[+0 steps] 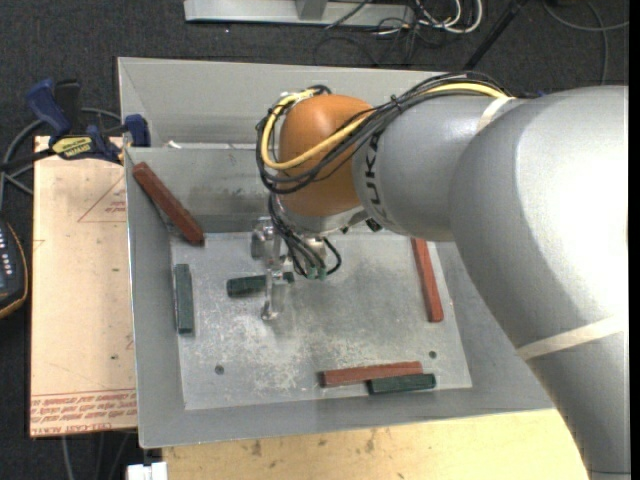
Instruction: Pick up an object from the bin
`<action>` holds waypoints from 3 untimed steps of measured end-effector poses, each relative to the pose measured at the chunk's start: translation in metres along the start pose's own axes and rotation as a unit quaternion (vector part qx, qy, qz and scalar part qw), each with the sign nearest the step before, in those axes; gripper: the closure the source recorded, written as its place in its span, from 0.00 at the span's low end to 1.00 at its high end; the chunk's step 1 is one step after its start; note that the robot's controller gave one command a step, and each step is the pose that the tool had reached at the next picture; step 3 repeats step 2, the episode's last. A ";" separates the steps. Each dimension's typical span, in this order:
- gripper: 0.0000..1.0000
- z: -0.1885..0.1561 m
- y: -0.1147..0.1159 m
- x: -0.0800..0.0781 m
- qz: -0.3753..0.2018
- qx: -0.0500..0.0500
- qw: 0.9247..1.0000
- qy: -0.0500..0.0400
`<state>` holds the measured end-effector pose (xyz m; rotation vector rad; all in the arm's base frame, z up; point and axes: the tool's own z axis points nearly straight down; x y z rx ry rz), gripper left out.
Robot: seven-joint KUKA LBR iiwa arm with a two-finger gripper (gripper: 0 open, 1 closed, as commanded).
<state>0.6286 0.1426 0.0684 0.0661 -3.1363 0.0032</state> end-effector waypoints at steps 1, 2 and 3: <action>1.00 -0.006 0.004 -0.001 -0.002 -0.002 1.000 -0.003; 1.00 -0.159 -0.001 -0.006 -0.150 -0.001 0.989 -0.008; 1.00 -0.159 -0.001 -0.006 -0.150 -0.001 0.989 -0.008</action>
Offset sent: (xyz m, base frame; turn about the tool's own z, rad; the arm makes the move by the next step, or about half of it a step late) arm 0.0000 0.0000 0.0000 0.0000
